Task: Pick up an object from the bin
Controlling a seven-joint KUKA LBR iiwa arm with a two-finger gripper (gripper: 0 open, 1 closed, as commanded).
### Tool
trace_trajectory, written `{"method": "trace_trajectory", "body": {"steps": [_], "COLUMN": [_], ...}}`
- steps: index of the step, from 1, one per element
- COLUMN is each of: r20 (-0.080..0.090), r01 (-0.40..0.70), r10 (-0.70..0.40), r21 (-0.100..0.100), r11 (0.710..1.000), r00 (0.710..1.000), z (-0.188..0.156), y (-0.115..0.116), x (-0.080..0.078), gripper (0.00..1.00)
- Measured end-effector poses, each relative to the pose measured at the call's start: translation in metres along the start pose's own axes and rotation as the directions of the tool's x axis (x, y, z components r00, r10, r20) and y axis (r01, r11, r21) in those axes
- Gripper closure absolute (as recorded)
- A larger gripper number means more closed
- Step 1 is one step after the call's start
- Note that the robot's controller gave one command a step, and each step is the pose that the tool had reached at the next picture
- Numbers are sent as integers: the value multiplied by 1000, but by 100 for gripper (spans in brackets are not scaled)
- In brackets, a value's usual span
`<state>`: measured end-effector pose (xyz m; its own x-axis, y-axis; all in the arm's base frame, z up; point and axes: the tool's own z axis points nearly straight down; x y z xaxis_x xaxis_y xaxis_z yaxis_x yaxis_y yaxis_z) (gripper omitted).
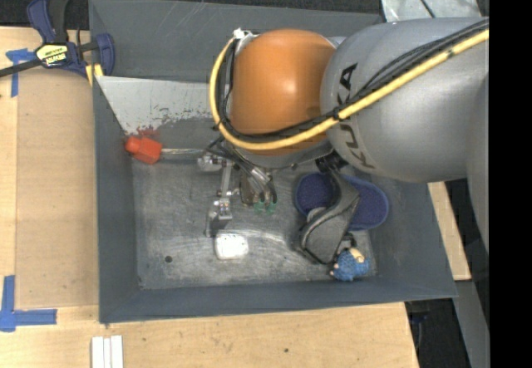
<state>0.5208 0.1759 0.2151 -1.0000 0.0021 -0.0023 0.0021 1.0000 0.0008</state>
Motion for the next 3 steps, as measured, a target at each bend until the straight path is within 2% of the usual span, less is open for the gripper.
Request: {"method": "trace_trajectory", "body": {"steps": [1, 2, 3], "r20": [-8, 10, 5], "r01": [-18, -164, -151], "r10": [18, 164, 151], "r21": [5, -1, -1], "r11": [1000, 987, 989], "r00": [1000, 986, 989], "z": [127, 140, 82], "y": [-74, -57, -58], "x": [9, 25, 18], "gripper": [0, 0, 0]}}
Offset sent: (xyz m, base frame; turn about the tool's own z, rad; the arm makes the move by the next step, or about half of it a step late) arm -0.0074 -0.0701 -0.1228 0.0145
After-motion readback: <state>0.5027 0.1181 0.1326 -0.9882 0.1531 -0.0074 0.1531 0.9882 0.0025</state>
